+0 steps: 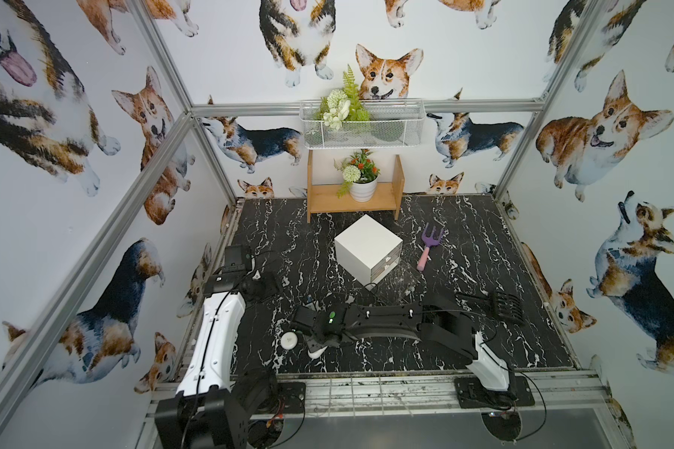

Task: Put the bluetooth earphones in the drawer according to color
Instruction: Pick up the Bluetooth earphone from the center of the board.

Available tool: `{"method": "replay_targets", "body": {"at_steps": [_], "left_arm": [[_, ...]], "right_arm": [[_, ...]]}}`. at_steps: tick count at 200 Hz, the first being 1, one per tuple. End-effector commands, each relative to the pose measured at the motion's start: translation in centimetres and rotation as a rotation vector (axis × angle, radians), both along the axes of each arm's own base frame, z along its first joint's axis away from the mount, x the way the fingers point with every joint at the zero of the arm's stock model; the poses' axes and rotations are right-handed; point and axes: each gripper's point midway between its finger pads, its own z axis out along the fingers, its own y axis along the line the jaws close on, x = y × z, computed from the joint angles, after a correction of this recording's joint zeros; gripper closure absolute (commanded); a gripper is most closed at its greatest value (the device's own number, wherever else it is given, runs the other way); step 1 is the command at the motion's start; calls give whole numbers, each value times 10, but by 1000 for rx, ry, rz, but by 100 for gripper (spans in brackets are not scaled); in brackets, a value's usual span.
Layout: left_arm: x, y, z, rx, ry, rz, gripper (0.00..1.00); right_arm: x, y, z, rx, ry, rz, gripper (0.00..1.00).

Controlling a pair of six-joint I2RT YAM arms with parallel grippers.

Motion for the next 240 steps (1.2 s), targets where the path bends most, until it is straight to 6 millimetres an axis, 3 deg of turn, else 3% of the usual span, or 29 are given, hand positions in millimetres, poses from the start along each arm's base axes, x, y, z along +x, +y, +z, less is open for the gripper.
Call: {"method": "replay_targets", "body": {"at_steps": [1, 22, 43, 55, 74, 91, 128, 164, 189, 211, 240], "left_arm": [[-1, 0, 0, 5, -5, -11, 19], [-1, 0, 0, 4, -5, -11, 19], [-2, -1, 0, 2, -6, -11, 19], [-2, -1, 0, 2, -7, -11, 19], [-2, -1, -1, 0, -7, -10, 19], [-2, -1, 0, 1, -11, -10, 19], [-2, -2, -3, -6, -8, -10, 19], [-3, -2, -2, -8, -9, -10, 19], [-2, -3, 1, -14, -17, -9, 19], [-1, -3, 5, -13, -24, -9, 19], [-2, -3, 5, -13, -25, -9, 19]], "right_arm": [[-22, -31, -22, -133, 89, 7, 48], [-20, -26, -9, -100, 73, 12, 51], [-14, -27, 2, -78, 46, 1, 77], [-8, -30, 9, -66, 30, -13, 80], [2, -34, 25, -14, 11, -36, 71], [11, -38, 42, 43, -8, -53, 56], [26, -50, 67, 109, -35, -74, 50], [5, -38, 70, 139, 35, 70, 45], [-11, -31, 80, 249, 79, 145, 40], [-14, -32, 98, 341, 85, 157, 33], [-5, -44, 114, 371, 48, 126, 31]]}}
